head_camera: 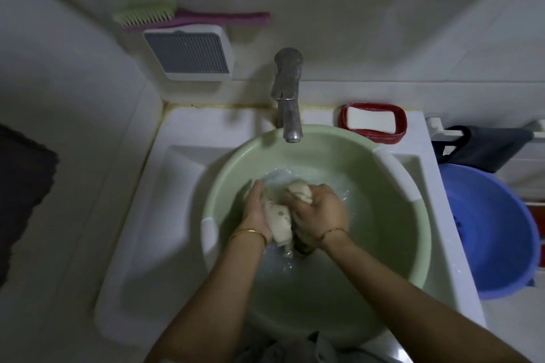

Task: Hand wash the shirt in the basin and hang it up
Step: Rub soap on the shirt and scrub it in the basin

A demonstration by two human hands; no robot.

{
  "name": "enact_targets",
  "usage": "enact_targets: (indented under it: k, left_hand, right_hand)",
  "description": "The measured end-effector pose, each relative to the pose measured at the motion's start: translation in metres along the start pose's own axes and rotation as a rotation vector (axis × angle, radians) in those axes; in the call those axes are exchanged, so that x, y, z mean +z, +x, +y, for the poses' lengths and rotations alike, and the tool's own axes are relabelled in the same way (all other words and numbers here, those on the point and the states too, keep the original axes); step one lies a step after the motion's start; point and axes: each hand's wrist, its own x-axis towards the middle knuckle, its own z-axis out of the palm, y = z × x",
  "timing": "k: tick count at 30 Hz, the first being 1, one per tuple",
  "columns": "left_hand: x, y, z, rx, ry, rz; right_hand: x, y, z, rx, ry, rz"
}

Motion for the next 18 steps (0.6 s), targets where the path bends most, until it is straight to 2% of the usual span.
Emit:
enact_targets:
  k: [2,4,7,9,10,12,14,16,18]
  left_hand:
    - [0.014,-0.02,0.003,-0.028,-0.02,-0.07]
    - [0.024,-0.037,0.002,-0.037,0.072,-0.101]
    - [0.03,-0.055,-0.003,-0.043,0.137,0.006]
    - [0.034,-0.058,-0.012,-0.131,0.135,-0.132]
    - [0.035,-0.056,-0.013,-0.135,0.109,-0.139]
    - [0.033,-0.049,-0.018,-0.055,0.186,-0.024]
    - [0.024,-0.043,-0.015,0.065,0.603,0.073]
    - [0.007,-0.039,-0.008,0.24,1.159,0.103]
    - [-0.005,-0.032,-0.004,0.351,1.56,0.185]
  right_hand:
    - [-0.008,-0.026,-0.019,-0.101,-0.037,0.033]
    - [-0.009,-0.039,-0.032,-0.141,-0.093,0.091]
    - [-0.006,-0.028,-0.035,-0.145,-0.214,0.133]
    - [-0.004,-0.016,-0.031,-0.152,-0.237,0.103]
    - [-0.006,-0.01,-0.029,-0.151,-0.211,0.089]
    - [-0.011,0.007,-0.018,-0.153,-0.171,0.083]
    - [-0.016,0.024,-0.004,-0.165,-0.252,0.068]
    - [-0.02,0.036,0.011,-0.152,-0.447,0.034]
    - [-0.018,0.04,0.024,-0.139,-0.645,-0.025]
